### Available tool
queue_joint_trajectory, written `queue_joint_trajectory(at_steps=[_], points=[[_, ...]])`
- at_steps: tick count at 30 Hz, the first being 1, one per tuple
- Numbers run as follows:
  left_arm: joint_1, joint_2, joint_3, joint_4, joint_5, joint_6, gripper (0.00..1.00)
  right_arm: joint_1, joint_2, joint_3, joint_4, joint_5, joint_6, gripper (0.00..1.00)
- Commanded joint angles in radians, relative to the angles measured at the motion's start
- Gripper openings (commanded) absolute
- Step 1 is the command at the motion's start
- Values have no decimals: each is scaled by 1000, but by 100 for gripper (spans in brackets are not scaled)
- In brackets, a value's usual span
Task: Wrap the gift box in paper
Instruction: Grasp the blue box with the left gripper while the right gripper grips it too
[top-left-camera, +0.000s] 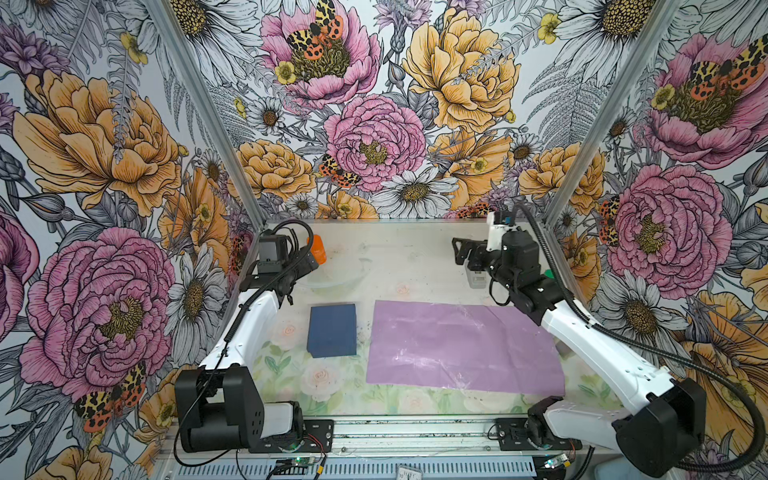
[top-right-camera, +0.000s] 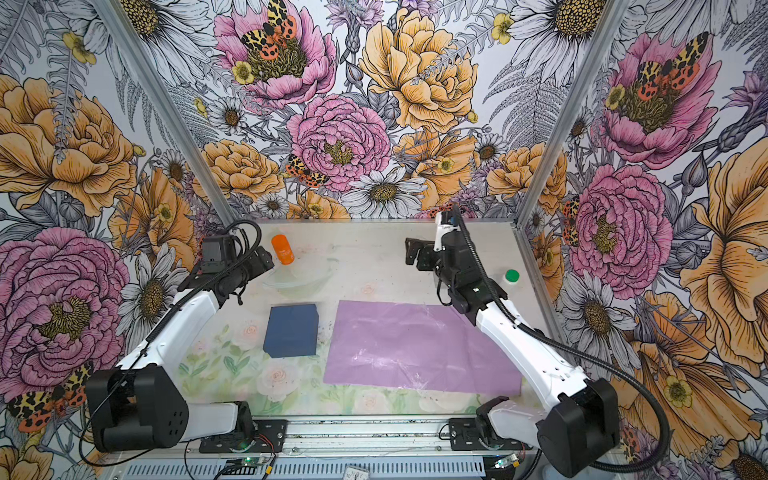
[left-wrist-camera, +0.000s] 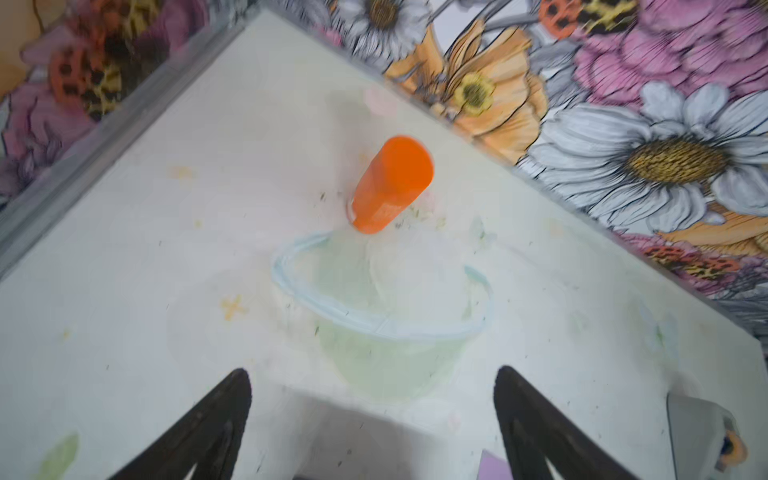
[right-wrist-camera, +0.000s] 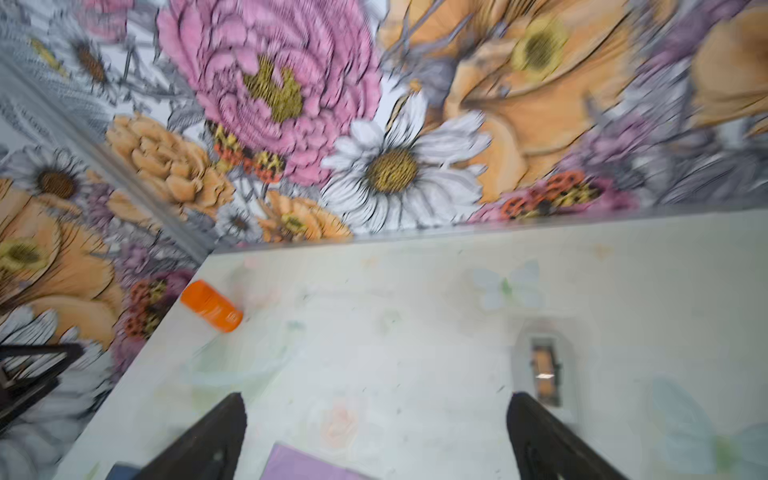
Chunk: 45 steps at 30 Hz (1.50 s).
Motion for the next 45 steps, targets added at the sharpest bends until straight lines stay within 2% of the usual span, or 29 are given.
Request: queue_joint_trajectory(at_steps=[1,7,11,13,18,25,33,37,42,45], points=[[19,-90,-73,-194,142,-99,92,140,126,45,-122,-110,217,99],[35,-163,-202,-203,202,-145,92,343,369,202,-121,-272,321,100],[36,-197,-255,-204,236,-149,89,393,478,259,-112,-351,353,98],[37,-222,-285,-203,230,-153,87,400,526,281,-88,-395,364,92],[35,-271,-349,-195,199,-153,83,415,629,341,-58,-451,387,87],[27,-250,-412,-89,274,-203,76,417,757,408,-47,-536,423,80],[4,-233,-447,18,280,-254,64,395,866,493,-49,-517,426,64],[-14,-216,-443,61,279,-280,64,366,920,565,-49,-532,417,58],[-43,-174,-429,147,305,-312,66,331,986,674,-53,-539,376,58],[-43,-170,-406,117,293,-306,75,287,988,699,-70,-536,359,62]])
